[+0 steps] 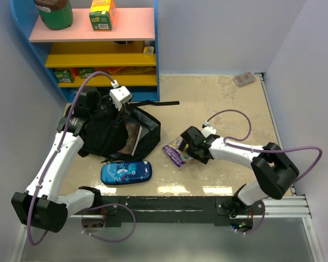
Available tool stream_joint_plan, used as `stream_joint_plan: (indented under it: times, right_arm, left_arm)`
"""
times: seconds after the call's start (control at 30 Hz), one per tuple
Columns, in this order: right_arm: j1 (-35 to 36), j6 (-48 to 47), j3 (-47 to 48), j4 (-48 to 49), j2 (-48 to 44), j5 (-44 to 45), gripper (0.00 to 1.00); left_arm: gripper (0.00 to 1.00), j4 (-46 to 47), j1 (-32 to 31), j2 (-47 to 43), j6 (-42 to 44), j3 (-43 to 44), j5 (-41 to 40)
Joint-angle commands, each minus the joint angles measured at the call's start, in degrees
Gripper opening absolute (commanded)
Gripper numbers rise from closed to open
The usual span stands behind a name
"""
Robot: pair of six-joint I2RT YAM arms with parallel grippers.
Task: Pack the student bag
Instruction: Pick up the book from the center of the board.
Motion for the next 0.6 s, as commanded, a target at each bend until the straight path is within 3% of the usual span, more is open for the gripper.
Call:
stream_joint_plan:
  times: [0.0,0.27,0.37,0.47,0.57]
  right_arm:
    - [0.07,-0.06,-5.4,0.19,-1.19,-0.66,0.99]
    - [-1.86,1.07,-5.14,5.99,1.96,1.97,0.97]
    - [-1.96,2.83,-6.54,9.15,4.25,2.33,0.89]
    - [-1.95,2.84,-9.0,14.34,6.7,2.16,0.67]
    - [-1.95,2.66,-10.24,16.1,9.16,1.72,0.41]
  left_arm:
    - [0.0,3.54,-0.23,-1.99,-1.23,1.61,-3.48]
    - [0.0,11.46,0.12,-1.29,-6.86,4.42,-18.34]
    - [0.0,12.25,0.65,-1.03,-7.57,7.05,-22.82]
    - [0.0,13.22,1.26,-0.94,-8.45,9.17,-26.61]
    - [0.0,13.05,1.7,-1.29,-8.98,9.79,-23.05]
